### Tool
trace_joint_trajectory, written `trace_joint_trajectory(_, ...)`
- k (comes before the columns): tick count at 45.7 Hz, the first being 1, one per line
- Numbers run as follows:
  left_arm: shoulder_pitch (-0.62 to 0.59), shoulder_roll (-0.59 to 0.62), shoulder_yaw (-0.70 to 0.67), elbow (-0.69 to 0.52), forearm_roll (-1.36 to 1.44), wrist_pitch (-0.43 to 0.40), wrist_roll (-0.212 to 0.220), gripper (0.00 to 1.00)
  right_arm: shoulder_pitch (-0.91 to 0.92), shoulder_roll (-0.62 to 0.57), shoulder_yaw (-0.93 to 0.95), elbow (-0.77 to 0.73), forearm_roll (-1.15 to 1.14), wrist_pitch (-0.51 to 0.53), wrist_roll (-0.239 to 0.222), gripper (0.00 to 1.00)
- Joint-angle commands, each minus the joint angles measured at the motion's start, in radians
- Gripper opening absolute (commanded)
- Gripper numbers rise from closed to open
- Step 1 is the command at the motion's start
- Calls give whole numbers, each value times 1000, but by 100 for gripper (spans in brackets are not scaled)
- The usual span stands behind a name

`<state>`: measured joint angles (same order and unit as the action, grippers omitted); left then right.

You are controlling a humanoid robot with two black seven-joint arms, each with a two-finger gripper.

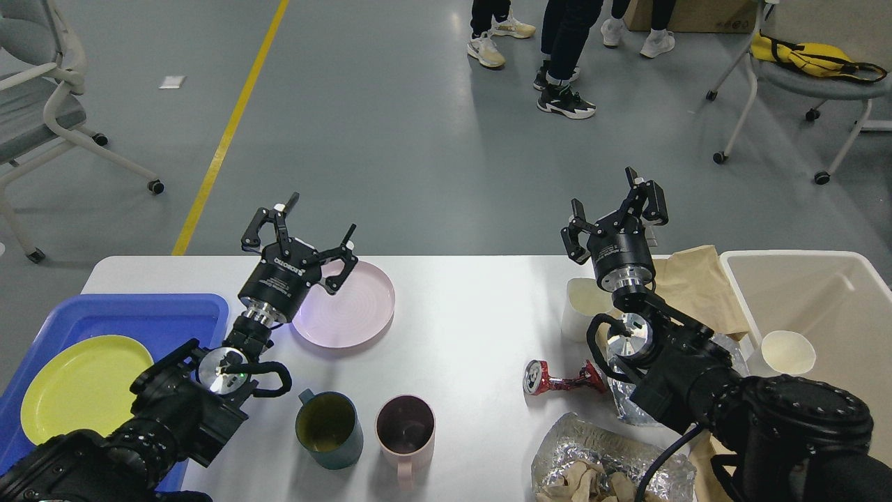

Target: Tidy desktop

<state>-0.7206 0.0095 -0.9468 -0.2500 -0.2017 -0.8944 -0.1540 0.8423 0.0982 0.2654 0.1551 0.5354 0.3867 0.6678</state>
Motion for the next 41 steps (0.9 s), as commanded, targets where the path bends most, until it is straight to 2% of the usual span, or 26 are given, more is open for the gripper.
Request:
trace_joint_trajectory(1,-55,49,11,0,2,15,-29,94,0,0,0,0,0,0,0,100)
trace_joint_trajectory(4,-98,73,20,2,5,47,-27,92,0,0,0,0,0,0,0,100)
trace_joint_trajectory(10,-186,84,20,0,4,262,-29,91,0,0,0,0,0,0,0,100)
trace_joint_trajectory(16,-260,112,69,0,5,422,-27,91,0,0,0,0,0,0,0,100)
trace_joint_trajectory(20,-321,145,163,0,4,529,-27,91,0,0,0,0,0,0,0,100)
trace_joint_trajectory(28,-477,170,408,0,1,869,-27,93,0,0,0,0,0,0,0,100)
trace_joint_trajectory(31,-528,188,535,0,-1,969,-27,94,0,0,0,0,0,0,0,100)
trace_joint_trajectory(33,-549,196,629,0,-1,1005,-29,94,0,0,0,0,0,0,0,100)
trace_joint_trajectory(36,-579,201,813,-2,-2,1003,-25,95,0,0,0,0,0,0,0,100)
trace_joint_trajectory(41,-594,213,953,-2,-8,1002,-24,96,0,0,0,0,0,0,1,100)
